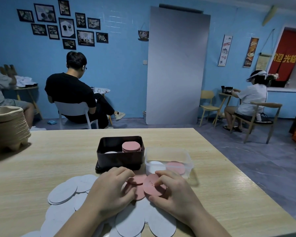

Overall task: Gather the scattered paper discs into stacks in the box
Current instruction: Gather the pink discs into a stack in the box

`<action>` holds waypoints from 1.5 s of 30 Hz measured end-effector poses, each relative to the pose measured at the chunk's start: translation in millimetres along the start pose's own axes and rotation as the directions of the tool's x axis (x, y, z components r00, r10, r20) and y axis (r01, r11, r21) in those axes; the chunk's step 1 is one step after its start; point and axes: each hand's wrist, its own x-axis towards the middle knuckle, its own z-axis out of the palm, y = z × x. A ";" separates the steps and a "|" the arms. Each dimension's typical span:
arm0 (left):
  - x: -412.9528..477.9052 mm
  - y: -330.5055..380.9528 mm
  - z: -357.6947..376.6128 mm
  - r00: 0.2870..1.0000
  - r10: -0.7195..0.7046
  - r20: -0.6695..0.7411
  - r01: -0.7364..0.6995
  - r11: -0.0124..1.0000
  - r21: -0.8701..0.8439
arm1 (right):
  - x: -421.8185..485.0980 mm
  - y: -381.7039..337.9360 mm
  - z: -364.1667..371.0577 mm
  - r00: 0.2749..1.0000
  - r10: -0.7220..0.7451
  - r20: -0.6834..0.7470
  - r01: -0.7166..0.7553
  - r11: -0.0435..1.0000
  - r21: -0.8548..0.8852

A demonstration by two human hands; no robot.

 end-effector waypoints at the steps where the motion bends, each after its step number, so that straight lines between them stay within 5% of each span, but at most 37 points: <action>1: -0.1 -2.7 1.3 0.997 -0.033 0.069 0.033 0.999 -0.002 | 0.0 -0.5 -0.4 1.000 0.001 0.007 -0.001 1.000 -0.002; 5: -0.3 -1.1 4.0 0.976 -0.060 0.209 0.060 0.998 0.008 | -0.3 -3.5 -1.8 1.000 -0.004 0.021 0.004 1.000 -0.008; 20: -4.5 -5.3 1.5 0.995 -0.074 0.069 0.089 0.960 -0.266 | -0.9 -4.8 -3.7 0.999 0.024 0.041 -0.024 1.000 0.002; 29: -4.7 2.4 4.6 0.994 0.069 -0.089 -0.089 0.964 -0.252 | -0.5 -2.3 -1.8 0.998 0.019 0.063 -0.018 1.000 -0.009; 37: 3.8 11.8 3.9 0.937 0.307 -0.167 -0.329 0.936 -0.124 | -0.3 -6.2 0.3 0.982 -0.177 0.072 0.175 0.984 0.030; 45: 1.3 11.4 8.2 0.953 0.291 -0.083 -0.301 0.941 -0.152 | 0.5 -3.8 2.3 0.969 -0.242 0.043 0.239 0.969 0.064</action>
